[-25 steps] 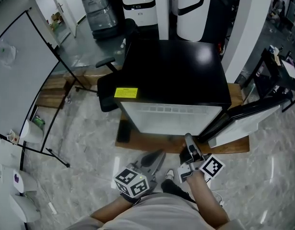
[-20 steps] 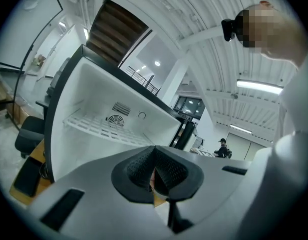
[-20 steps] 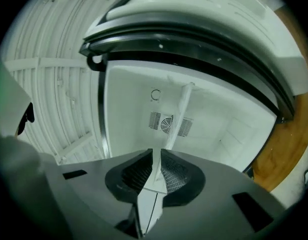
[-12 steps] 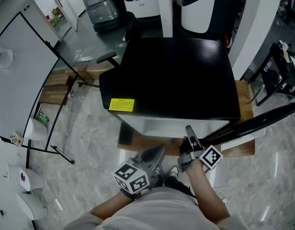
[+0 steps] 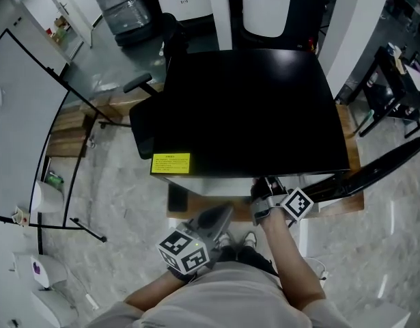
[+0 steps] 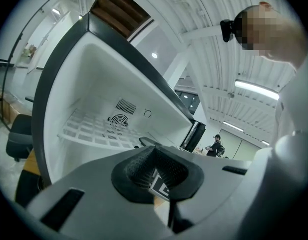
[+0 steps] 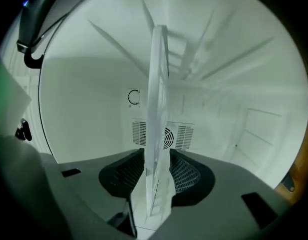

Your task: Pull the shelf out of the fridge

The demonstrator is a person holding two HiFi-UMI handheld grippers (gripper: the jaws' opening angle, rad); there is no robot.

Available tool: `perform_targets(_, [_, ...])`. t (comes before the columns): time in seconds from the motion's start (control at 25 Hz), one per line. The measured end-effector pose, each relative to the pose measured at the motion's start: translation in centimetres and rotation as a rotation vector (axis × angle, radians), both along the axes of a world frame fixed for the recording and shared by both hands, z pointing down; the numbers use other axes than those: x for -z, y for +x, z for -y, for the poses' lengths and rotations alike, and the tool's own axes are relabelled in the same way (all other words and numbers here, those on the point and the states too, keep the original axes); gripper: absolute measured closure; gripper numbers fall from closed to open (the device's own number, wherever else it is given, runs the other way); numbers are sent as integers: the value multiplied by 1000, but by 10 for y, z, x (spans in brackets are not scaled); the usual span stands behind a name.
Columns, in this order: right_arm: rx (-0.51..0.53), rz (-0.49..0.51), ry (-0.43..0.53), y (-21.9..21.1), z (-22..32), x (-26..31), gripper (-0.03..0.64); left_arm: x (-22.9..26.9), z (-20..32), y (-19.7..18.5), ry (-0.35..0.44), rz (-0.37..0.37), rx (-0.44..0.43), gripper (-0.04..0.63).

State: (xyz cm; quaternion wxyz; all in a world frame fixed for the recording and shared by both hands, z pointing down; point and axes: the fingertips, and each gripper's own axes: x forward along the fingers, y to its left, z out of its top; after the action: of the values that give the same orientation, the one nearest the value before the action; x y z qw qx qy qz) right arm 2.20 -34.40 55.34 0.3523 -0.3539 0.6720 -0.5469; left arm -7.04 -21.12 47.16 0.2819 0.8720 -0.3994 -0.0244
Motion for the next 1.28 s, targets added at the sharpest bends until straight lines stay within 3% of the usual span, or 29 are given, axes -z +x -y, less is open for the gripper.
perform_targets(0.28, [-36,49,24,-3,21,0,506,-3,2,-14,-9,-7,-8,589])
perform_targets(0.4, [-49,58,29,-4,23,3,555,-3,1,-19,-9,-10,-5,589])
perform_targets(1.28, [-99,116,-29,0,0,0,568,1,-14,-8,4,-24,-44,589])
